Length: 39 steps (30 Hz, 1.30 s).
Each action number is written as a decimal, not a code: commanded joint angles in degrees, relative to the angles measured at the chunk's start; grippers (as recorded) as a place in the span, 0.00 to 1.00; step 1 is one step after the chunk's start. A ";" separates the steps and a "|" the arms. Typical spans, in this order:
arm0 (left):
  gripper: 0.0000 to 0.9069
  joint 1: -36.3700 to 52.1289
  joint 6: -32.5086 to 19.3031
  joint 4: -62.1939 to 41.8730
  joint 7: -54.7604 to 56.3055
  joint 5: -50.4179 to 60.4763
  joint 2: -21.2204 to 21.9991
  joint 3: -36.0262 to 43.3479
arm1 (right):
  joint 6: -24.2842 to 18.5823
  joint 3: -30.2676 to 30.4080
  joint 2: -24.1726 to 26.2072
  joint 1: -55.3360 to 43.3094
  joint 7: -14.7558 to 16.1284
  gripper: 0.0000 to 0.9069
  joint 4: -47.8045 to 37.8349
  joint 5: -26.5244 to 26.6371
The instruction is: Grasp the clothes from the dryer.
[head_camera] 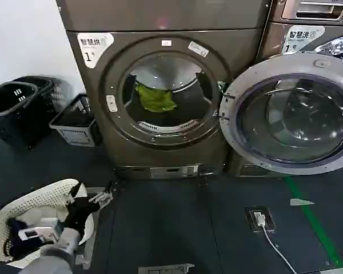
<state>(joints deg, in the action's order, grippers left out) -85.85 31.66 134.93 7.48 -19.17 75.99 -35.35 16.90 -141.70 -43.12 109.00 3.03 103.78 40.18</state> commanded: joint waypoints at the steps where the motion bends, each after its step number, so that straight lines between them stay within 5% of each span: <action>1: 1.00 -0.11 0.07 0.37 -0.03 -0.21 -0.10 -0.47 | -0.94 0.12 -0.34 0.13 2.07 1.00 0.02 -0.07; 39: 1.00 0.03 0.11 0.37 -0.38 -0.38 -0.02 -0.27 | -2.71 -0.23 -0.21 -0.13 2.03 1.00 0.42 3.36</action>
<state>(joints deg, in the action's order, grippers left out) -85.88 31.85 135.48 7.13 -19.58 76.03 -35.63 14.39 -141.94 -43.26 108.92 5.08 104.10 43.37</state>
